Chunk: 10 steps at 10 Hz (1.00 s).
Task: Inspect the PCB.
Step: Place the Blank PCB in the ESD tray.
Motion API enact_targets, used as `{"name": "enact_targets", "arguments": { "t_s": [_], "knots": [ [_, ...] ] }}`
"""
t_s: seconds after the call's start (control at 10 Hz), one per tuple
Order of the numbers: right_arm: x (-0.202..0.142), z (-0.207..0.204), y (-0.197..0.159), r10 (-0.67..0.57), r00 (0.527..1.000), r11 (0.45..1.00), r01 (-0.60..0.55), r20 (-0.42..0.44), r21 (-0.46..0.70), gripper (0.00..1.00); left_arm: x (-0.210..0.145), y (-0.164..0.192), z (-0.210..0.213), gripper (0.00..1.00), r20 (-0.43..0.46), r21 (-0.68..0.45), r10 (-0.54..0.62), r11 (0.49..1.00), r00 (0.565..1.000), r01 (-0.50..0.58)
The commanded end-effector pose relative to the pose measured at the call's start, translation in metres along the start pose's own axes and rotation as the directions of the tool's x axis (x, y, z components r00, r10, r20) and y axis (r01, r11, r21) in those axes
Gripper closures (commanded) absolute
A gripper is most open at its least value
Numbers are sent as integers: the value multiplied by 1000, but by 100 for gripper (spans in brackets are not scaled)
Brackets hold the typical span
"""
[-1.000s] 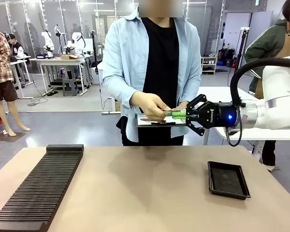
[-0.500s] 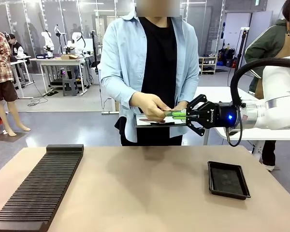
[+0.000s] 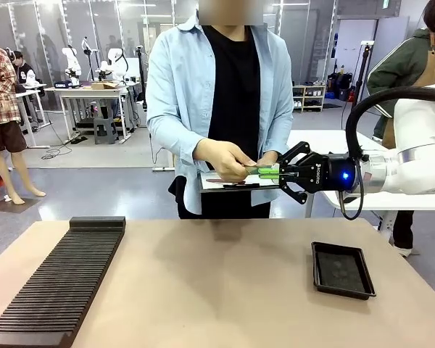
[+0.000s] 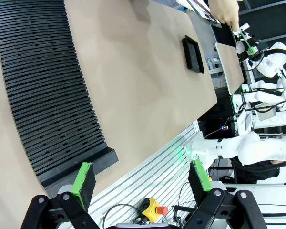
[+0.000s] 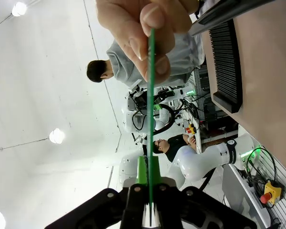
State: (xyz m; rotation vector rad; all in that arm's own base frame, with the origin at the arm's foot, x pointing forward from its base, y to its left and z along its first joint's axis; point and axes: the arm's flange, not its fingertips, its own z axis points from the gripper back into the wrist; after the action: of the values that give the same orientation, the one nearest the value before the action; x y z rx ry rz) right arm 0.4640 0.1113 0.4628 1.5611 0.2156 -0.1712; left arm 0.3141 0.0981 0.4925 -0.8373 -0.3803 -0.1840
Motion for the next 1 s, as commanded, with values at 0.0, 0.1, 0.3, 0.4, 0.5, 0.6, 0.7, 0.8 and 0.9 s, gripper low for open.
{"name": "enact_targets", "arguments": {
  "t_s": [0.0,0.1,0.3,0.4,0.5,0.6,0.7,0.8,0.9],
  "knots": [
    [0,-1,1,2,1000,1000,-2,-1,0,100,-1,-3,3,0,-17,10,9,1000,1000,-8],
    [0,-1,1,2,1000,1000,-2,-1,0,100,-1,-3,3,0,-17,10,9,1000,1000,-8],
    [0,-1,1,2,1000,1000,-2,-1,0,100,-1,-3,3,0,-17,10,9,1000,1000,-8],
    [0,-1,1,2,1000,1000,-2,-1,0,100,-1,-3,3,0,-17,10,9,1000,1000,-8],
    [0,-1,1,2,1000,1000,-2,-1,0,100,-1,-3,3,0,-17,10,9,1000,1000,-8],
    [0,-1,1,2,1000,1000,-2,-1,0,100,-1,-3,3,0,-17,10,9,1000,1000,-8],
    [0,0,0,0,1000,1000,0,0,0,97,-1,-3,3,0,-17,10,9,1000,1000,-8],
    [-15,6,19,76,997,995,-77,-18,-63,97,-1,-3,3,0,-17,10,9,1000,1000,-8],
    [-25,15,30,113,994,986,-112,3,-128,97,-1,-3,3,0,-17,10,9,1000,1000,-8]
  ]
}}
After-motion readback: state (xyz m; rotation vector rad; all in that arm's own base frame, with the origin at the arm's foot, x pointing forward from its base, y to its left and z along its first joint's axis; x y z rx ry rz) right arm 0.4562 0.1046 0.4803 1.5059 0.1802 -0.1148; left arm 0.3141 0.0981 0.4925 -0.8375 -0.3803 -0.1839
